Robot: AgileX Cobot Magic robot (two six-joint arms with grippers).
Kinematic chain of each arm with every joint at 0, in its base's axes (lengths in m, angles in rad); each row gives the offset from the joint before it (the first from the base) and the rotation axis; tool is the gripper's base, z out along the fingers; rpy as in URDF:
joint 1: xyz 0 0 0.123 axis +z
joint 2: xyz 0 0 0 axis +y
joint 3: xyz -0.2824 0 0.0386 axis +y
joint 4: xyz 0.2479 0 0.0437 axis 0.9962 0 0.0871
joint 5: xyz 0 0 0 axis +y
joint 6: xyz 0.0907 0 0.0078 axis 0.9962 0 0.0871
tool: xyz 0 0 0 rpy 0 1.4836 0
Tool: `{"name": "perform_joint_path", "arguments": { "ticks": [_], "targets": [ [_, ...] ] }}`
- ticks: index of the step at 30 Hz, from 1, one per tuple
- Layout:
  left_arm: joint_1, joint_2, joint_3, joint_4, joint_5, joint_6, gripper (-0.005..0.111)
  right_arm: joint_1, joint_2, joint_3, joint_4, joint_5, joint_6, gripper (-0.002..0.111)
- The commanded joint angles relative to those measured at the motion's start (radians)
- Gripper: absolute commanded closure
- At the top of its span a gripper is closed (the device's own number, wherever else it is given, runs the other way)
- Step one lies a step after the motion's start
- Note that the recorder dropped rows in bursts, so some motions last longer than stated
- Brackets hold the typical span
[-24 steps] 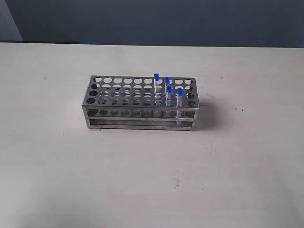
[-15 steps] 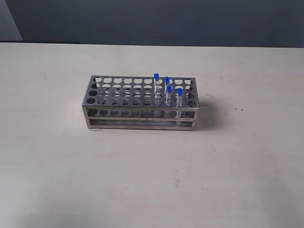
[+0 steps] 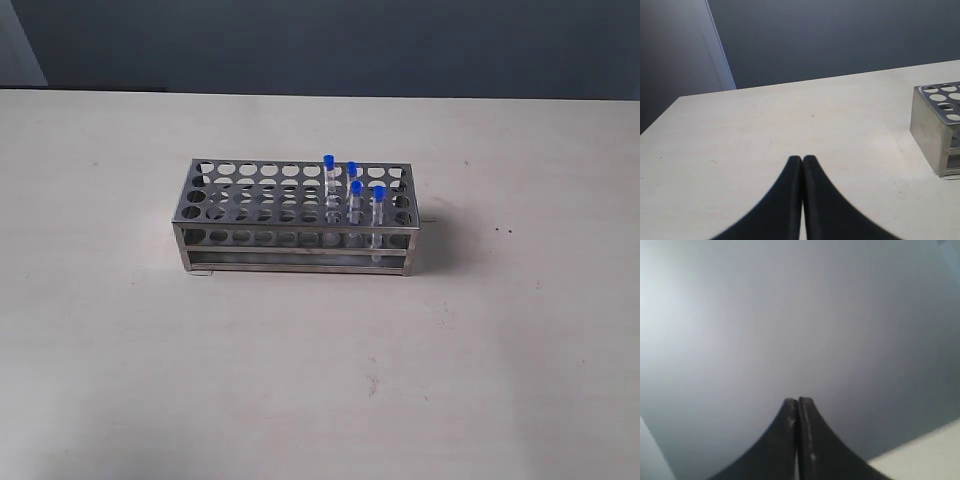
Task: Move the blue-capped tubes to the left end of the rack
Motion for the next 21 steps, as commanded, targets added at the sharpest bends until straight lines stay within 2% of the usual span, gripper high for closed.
{"name": "perform_joint_path", "arguments": {
  "ticks": [1,5,7,9,12,13,14,15,16,18,19,21],
  "targets": [
    [-0.007,0.004,-0.002,0.004,-0.012,-0.003,0.106,0.004,0.244,-0.309,0.0,0.04,-0.371,0.109],
    [-0.007,0.004,-0.002,0.004,-0.012,-0.003,0.106,0.004,0.511,-0.534,0.034,0.16,-0.529,0.109],
    [-0.007,0.004,-0.002,0.003,-0.013,-0.003,0.106,0.008,0.635,-0.611,0.148,0.228,-0.715,0.109],
    [-0.007,0.004,-0.002,0.003,-0.013,-0.003,0.106,0.025,0.72,-0.629,0.361,0.256,-0.99,0.109],
    [-0.007,0.004,-0.002,0.003,-0.013,-0.003,0.106,0.068,0.832,-0.588,0.625,0.294,-1.265,0.109],
    [-0.007,0.004,-0.002,0.003,-0.013,-0.003,0.106,0.117,0.906,-0.516,0.735,0.296,-1.402,0.109],
    [-0.007,0.004,-0.002,0.003,-0.013,-0.003,0.106,0.145,0.942,-0.481,0.787,0.296,-1.465,0.109],
    [-0.007,0.004,-0.002,0.003,-0.013,-0.003,0.106,0.191,1.029,-0.397,0.818,0.306,-1.63,0.109],
    [-0.007,0.004,-0.002,0.003,-0.013,-0.003,0.106,0.211,1.082,-0.367,0.818,0.329,-1.67,0.109],
    [-0.007,0.004,-0.002,0.003,-0.013,-0.003,0.106,0.245,1.244,-0.331,0.818,0.499,-1.735,0.109],
    [-0.007,0.004,-0.002,0.006,-0.013,-0.003,0.106,0.251,1.341,-0.331,0.818,0.645,-1.735,0.109],
    [-0.007,0.004,-0.002,0.006,-0.013,-0.003,0.106,0.252,1.439,-0.333,0.818,0.676,-1.735,0.109]
  ]
}}
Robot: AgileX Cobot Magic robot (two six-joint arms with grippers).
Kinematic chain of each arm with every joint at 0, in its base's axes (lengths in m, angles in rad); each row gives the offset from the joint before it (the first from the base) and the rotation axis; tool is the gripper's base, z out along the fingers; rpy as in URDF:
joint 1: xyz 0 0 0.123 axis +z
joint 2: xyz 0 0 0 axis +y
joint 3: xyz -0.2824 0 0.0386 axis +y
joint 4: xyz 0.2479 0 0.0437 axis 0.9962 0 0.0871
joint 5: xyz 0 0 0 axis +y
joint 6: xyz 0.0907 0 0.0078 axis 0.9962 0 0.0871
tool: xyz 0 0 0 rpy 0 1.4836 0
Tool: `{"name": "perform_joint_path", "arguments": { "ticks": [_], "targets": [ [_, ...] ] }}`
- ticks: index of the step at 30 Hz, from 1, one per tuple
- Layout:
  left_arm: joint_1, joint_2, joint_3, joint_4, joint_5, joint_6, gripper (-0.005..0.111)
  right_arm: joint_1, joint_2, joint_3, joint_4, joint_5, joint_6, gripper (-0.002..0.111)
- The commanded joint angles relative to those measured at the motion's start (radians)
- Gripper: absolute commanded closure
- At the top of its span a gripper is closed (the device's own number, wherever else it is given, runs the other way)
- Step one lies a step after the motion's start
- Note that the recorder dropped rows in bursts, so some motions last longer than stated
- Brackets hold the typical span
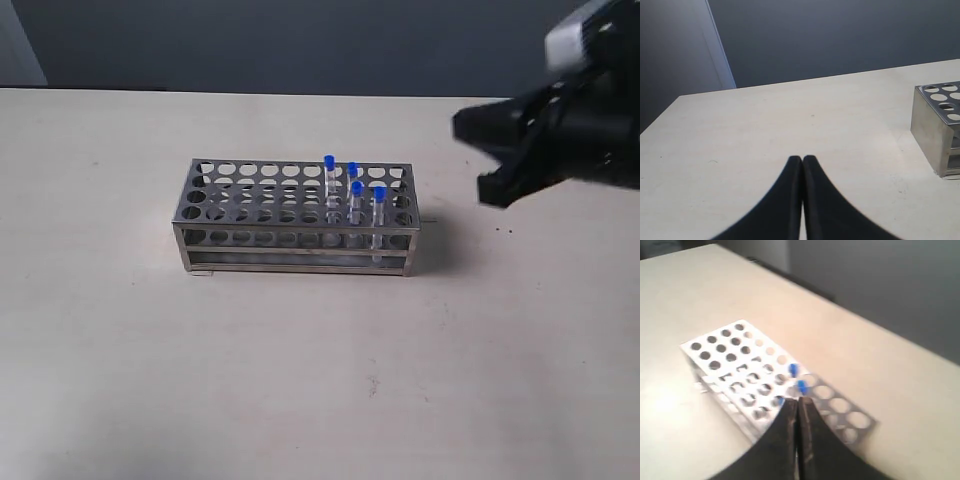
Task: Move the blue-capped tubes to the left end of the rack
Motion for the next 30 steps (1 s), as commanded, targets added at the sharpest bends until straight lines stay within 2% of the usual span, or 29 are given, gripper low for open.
{"name": "perform_joint_path", "arguments": {
  "ticks": [1,4,6,8,13,16,21,26,30],
  "targets": [
    [-0.007,0.004,-0.002,0.006,-0.013,-0.003,0.106,0.01,0.197,-0.003,0.019,0.13,-0.033,0.109],
    [-0.007,0.004,-0.002,0.006,-0.013,-0.003,0.106,0.012,0.254,-0.045,0.019,0.171,-0.033,0.109],
    [-0.007,0.004,-0.002,0.006,-0.013,-0.003,0.106,0.012,0.259,-0.109,0.019,0.126,-0.033,0.109],
    [-0.007,0.004,-0.002,0.006,-0.013,-0.003,0.106,0.012,0.224,-0.22,0.019,0.024,-0.01,0.109],
    [-0.007,0.004,-0.002,0.006,-0.013,-0.003,0.106,0.012,0.181,-0.483,0.019,-0.424,0.03,0.109],
    [-0.007,0.004,-0.002,0.008,-0.013,-0.003,0.106,0.01,0.185,-0.569,0.019,-0.558,0.028,0.109],
    [-0.007,0.004,-0.002,0.008,-0.013,-0.003,0.106,0.01,0.19,-0.546,0.019,-0.492,0.14,0.109],
    [-0.007,0.004,-0.002,0.008,-0.013,-0.003,0.106,0.012,0.198,-0.45,0.019,-0.491,0.136,0.109],
    [-0.007,0.004,-0.002,0.015,-0.013,-0.003,0.106,0.012,0.198,-0.44,0.019,-0.495,0.115,0.109]
  ]
}}
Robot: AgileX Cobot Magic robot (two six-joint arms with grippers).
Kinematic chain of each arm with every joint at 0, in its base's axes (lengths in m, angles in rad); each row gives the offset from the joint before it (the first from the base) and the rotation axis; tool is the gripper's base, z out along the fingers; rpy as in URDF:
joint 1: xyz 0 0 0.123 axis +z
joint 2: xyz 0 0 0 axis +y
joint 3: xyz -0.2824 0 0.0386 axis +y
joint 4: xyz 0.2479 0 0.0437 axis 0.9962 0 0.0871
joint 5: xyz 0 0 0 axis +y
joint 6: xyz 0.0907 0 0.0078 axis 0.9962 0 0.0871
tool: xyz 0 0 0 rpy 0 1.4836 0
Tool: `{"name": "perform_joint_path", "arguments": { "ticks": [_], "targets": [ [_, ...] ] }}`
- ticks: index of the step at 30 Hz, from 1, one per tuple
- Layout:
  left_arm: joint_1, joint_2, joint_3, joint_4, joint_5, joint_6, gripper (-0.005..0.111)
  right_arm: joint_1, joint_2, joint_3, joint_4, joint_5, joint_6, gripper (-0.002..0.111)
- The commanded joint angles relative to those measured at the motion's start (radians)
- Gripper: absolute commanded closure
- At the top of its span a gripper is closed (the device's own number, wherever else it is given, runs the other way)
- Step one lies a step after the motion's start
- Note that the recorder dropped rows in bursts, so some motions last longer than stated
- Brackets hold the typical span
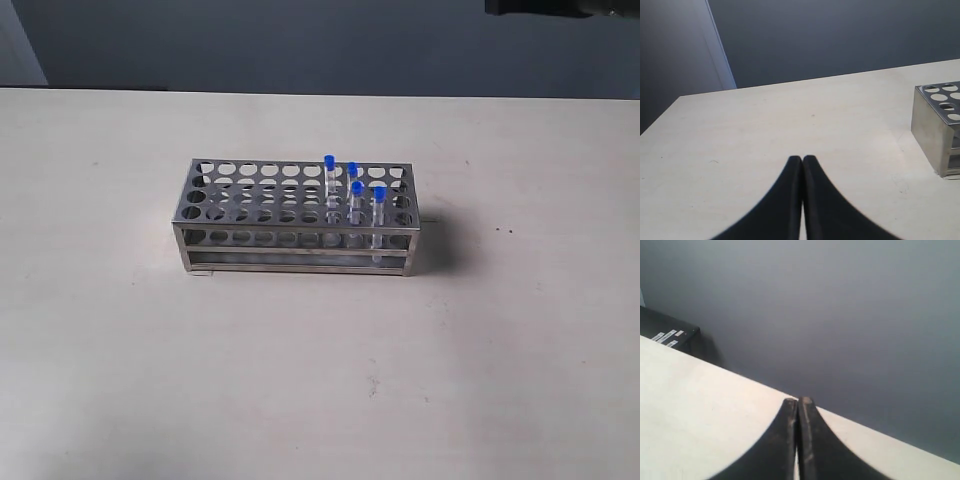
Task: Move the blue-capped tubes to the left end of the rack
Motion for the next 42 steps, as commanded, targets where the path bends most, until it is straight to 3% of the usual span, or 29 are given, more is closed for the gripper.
{"name": "perform_joint_path", "arguments": {
  "ticks": [1,11,15,21,25,30,35,39,42],
  "targets": [
    [-0.007,0.004,-0.002,0.009,-0.013,-0.003,0.106,-0.002,-0.002,0.009,0.005,-0.001,-0.016,0.109],
    [-0.007,0.004,-0.002,0.009,-0.013,-0.003,0.106,-0.004,-0.002,0.007,0.005,-0.021,0.029,0.109],
    [-0.007,0.004,-0.002,0.009,-0.013,-0.003,0.106,-0.002,-0.002,0.005,-0.537,0.016,0.507,0.109],
    [-0.007,0.004,-0.002,0.009,-0.013,-0.003,0.106,0.046,-0.012,0.069,-1.32,-0.306,1.569,0.109],
    [-0.007,0.004,-0.002,0.009,-0.013,-0.003,0.106,0.099,-0.012,0.169,-1.708,-0.481,1.962,0.109],
    [-0.007,0.004,-0.002,0.009,-0.013,-0.003,0.106,0.121,-0.002,0.369,-1.883,-0.795,2.136,0.109],
    [-0.007,0.004,-0.002,0.009,-0.013,-0.003,0.106,0.121,0.031,0.594,-2.023,-1.15,2.178,0.109],
    [-0.007,0.004,-0.002,0.009,-0.013,-0.003,0.106,0.121,0.074,0.687,-2.103,-1.204,2.178,0.108],
    [-0.007,0.004,-0.002,0.009,-0.013,-0.003,0.106,0.121,0.124,0.695,-2.167,-1.186,2.184,0.095]
  ]
}}
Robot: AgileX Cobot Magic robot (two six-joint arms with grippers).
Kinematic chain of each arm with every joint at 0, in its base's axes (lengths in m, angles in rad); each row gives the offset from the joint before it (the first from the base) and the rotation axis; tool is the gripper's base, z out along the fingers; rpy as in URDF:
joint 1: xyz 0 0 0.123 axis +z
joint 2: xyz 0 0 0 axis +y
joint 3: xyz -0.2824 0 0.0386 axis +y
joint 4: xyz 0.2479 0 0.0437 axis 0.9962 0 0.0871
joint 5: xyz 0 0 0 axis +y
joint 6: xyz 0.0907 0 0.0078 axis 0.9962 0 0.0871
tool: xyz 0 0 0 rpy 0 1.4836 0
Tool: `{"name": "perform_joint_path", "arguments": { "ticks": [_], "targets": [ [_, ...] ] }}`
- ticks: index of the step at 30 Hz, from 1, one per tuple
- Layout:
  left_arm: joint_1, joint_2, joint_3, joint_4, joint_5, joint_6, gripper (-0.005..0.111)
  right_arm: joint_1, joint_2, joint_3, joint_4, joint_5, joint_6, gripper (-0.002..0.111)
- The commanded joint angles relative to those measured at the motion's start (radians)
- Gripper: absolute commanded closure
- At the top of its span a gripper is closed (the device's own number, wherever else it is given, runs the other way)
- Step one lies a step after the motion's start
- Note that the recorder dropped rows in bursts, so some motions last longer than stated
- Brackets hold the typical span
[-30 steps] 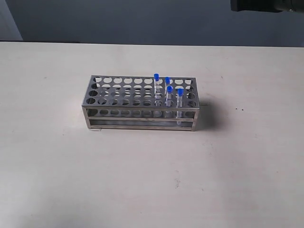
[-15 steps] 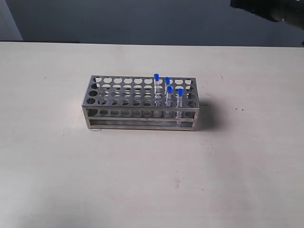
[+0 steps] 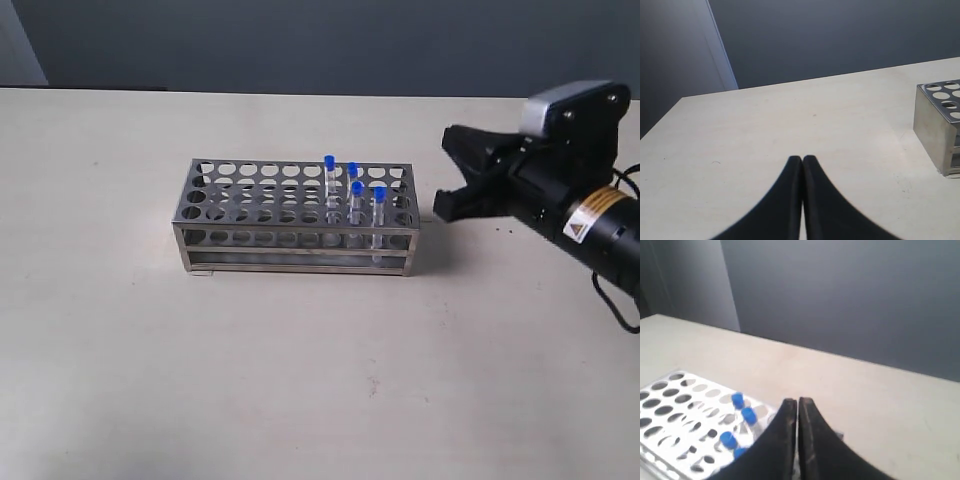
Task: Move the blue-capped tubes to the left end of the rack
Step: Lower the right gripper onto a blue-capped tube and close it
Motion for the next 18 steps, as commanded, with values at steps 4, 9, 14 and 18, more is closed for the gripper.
{"name": "perform_joint_path", "arguments": {
  "ticks": [4,9,14,18],
  "targets": [
    [-0.007,0.004,-0.002,-0.002,-0.013,-0.003,0.106,0.0,0.11,0.021,-0.164,-0.076,0.039,0.07],
    [-0.007,0.004,-0.002,-0.002,-0.013,-0.003,0.106,0.0,0.167,0.021,-0.147,-0.107,-0.013,0.065],
    [-0.007,0.004,-0.002,-0.002,-0.013,-0.003,0.106,0.0,0.222,0.021,-0.151,-0.223,-0.021,0.065],
    [-0.007,0.004,-0.002,-0.002,-0.013,-0.003,0.106,0.0,0.261,-0.003,-0.186,-0.241,-0.021,0.065]
  ]
}}
